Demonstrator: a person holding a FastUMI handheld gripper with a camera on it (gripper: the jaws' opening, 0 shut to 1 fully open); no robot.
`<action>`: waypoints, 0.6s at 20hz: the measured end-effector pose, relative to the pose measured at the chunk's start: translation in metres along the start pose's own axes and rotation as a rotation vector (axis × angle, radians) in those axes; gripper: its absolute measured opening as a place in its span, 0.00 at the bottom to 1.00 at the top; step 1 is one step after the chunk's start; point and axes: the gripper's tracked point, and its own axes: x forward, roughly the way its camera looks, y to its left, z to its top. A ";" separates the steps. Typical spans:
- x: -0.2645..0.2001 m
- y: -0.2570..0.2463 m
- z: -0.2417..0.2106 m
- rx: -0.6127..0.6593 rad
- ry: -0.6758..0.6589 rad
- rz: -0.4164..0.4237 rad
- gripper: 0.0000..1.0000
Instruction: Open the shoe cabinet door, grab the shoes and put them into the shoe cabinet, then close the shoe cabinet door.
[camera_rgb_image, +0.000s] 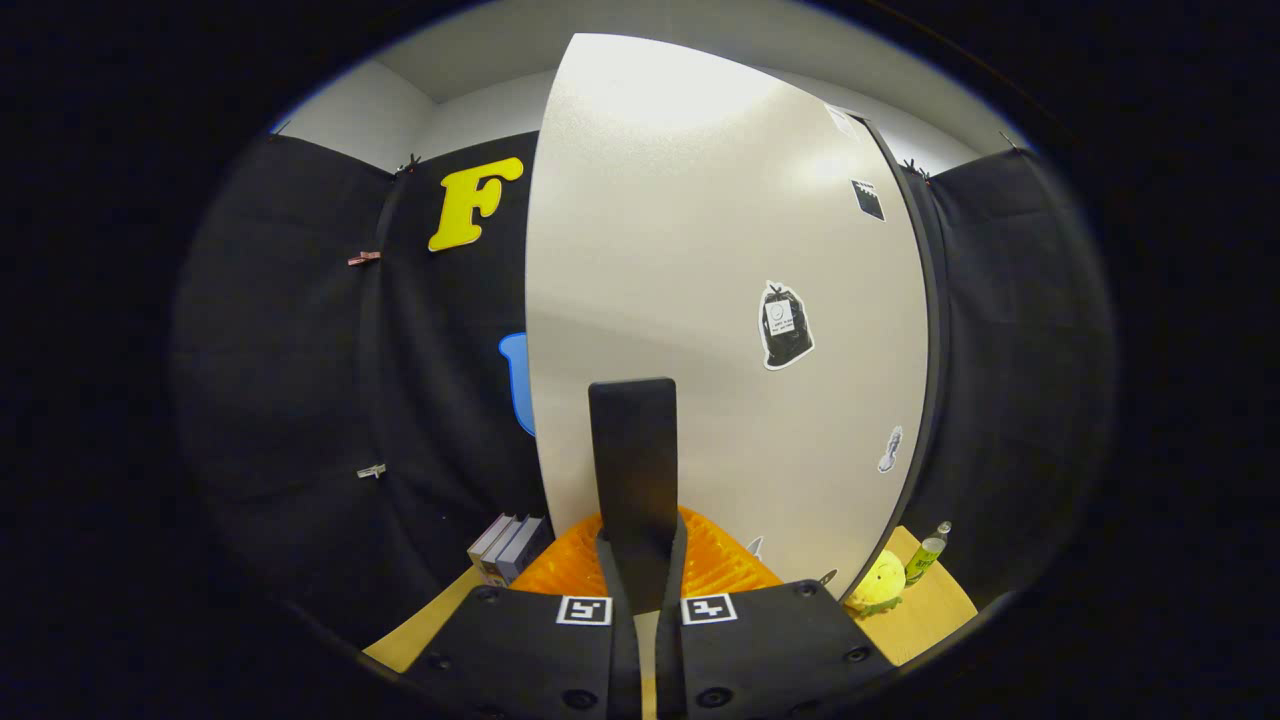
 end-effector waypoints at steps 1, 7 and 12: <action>-0.008 -0.004 0.000 -0.004 0.005 0.007 0.10; -0.051 -0.034 -0.001 -0.003 0.019 0.032 0.10; -0.083 -0.063 -0.003 -0.010 0.034 0.054 0.10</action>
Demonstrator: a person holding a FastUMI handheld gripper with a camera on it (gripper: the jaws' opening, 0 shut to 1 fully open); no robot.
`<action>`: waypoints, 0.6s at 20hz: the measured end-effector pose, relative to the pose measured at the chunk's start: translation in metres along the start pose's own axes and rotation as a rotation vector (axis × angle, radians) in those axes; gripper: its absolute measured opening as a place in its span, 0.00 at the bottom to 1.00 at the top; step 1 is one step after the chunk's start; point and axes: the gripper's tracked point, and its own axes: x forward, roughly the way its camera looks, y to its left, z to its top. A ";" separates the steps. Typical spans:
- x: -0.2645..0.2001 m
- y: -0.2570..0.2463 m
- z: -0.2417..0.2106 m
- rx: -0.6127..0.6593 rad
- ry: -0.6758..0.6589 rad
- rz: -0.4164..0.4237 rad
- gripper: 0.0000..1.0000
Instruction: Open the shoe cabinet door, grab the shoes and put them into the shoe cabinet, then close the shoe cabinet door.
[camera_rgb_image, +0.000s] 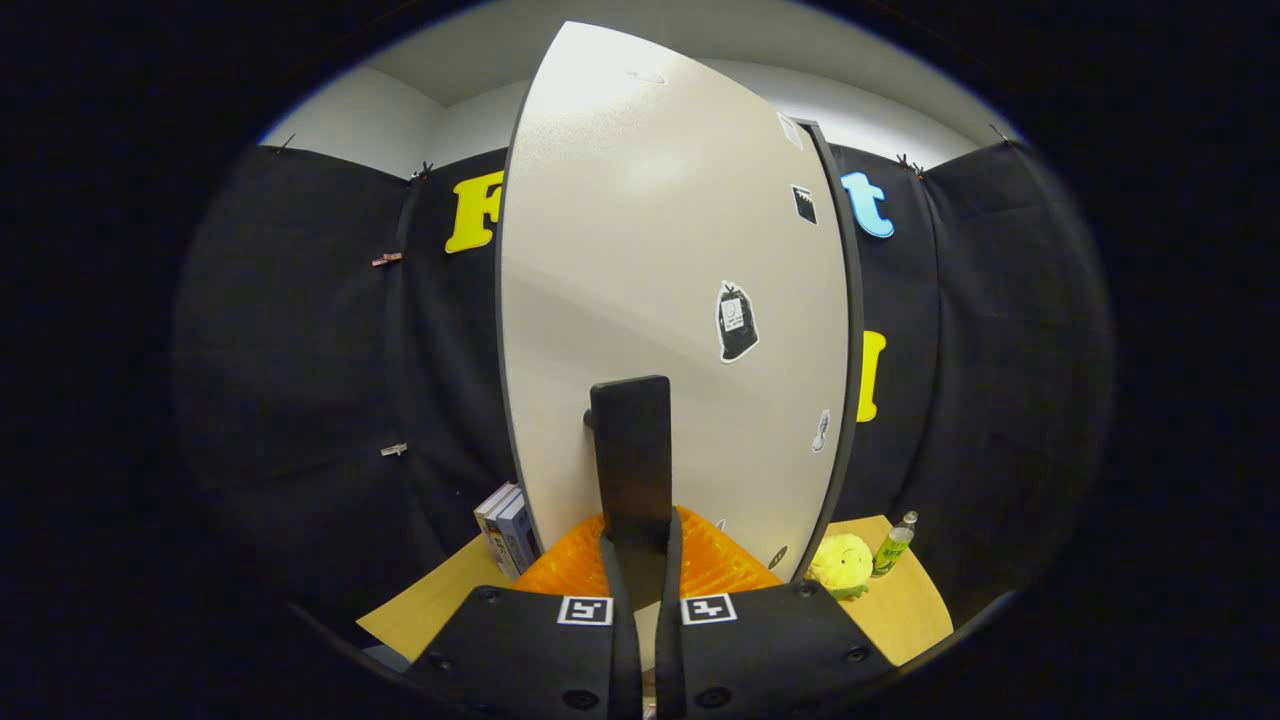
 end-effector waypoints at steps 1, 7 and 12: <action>-0.004 -0.004 0.000 -0.003 0.003 0.003 0.10; -0.030 -0.039 0.000 -0.006 0.001 -0.005 0.10; -0.045 -0.063 0.000 -0.009 -0.009 -0.051 0.09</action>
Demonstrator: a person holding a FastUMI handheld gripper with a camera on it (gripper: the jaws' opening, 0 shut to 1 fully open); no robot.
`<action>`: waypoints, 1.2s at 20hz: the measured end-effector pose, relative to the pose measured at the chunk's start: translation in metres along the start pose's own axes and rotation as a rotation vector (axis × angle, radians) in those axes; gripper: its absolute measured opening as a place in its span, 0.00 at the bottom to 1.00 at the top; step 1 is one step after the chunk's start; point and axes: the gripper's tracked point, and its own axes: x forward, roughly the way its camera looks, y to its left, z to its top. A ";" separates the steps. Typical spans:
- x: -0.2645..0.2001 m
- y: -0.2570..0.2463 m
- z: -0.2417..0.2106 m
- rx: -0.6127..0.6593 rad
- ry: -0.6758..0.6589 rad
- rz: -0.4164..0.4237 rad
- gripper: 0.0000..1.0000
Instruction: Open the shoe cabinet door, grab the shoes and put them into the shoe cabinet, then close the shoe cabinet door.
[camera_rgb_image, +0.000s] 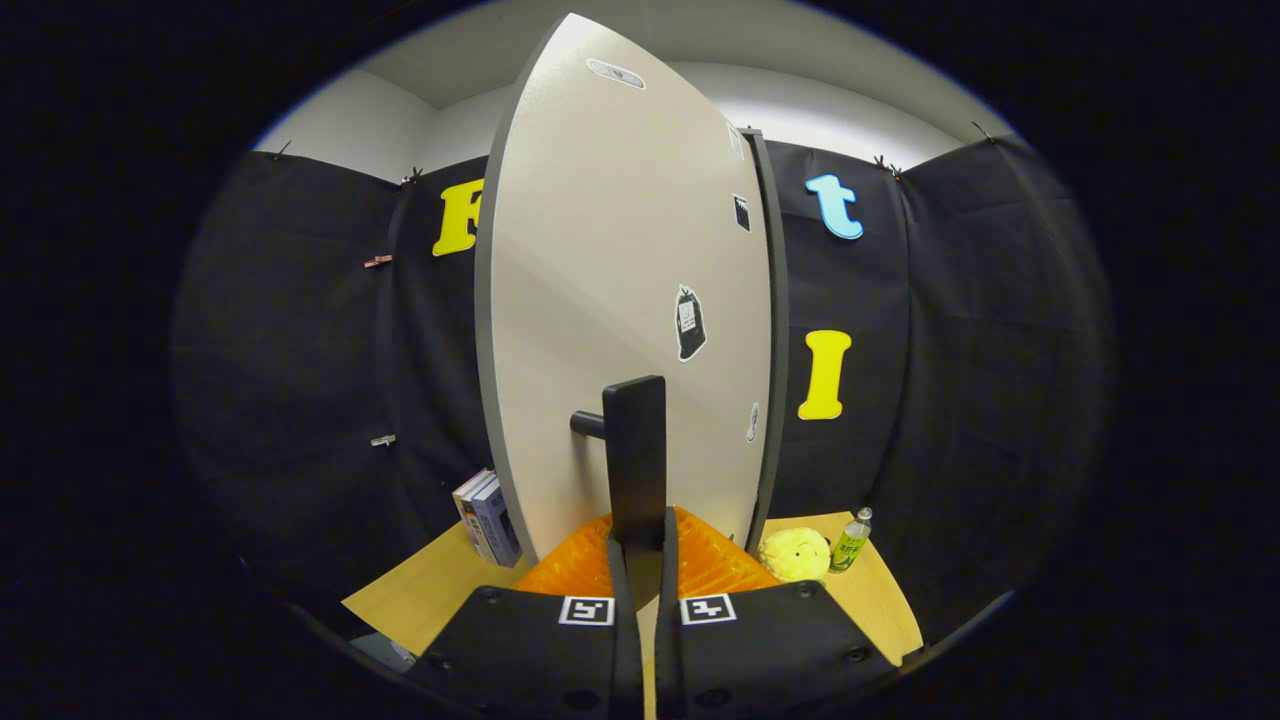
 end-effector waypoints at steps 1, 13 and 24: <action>-0.002 -0.005 0.000 -0.001 -0.002 -0.015 0.09; -0.057 -0.060 0.009 0.018 -0.049 -0.251 0.08; -0.076 -0.003 -0.013 -0.015 -0.032 -0.196 0.07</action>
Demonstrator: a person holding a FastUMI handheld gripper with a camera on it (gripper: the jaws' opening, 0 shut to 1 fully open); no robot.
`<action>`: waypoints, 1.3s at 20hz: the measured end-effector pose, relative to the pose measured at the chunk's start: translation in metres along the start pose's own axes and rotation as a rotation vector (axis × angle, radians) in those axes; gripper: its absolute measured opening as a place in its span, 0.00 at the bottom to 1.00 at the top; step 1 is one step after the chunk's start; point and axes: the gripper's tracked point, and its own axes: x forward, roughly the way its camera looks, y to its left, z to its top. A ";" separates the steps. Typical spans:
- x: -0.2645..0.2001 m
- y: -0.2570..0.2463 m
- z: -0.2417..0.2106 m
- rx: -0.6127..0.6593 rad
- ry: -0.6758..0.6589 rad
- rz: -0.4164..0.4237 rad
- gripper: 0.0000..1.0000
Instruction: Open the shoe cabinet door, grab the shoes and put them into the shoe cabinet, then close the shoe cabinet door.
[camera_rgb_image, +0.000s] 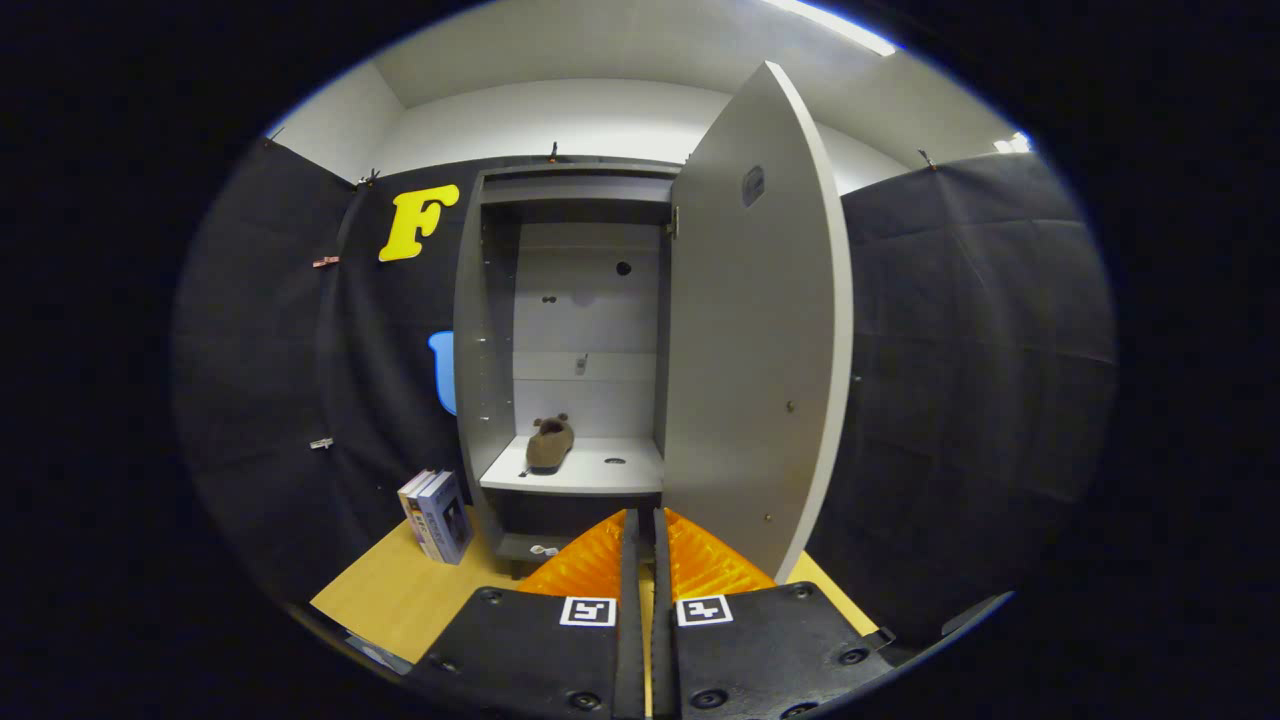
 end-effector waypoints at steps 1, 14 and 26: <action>0.003 0.013 -0.008 0.000 0.018 0.026 0.07; 0.062 0.102 -0.226 0.062 0.543 0.123 0.08; 0.079 0.116 -0.405 0.046 0.856 0.145 0.08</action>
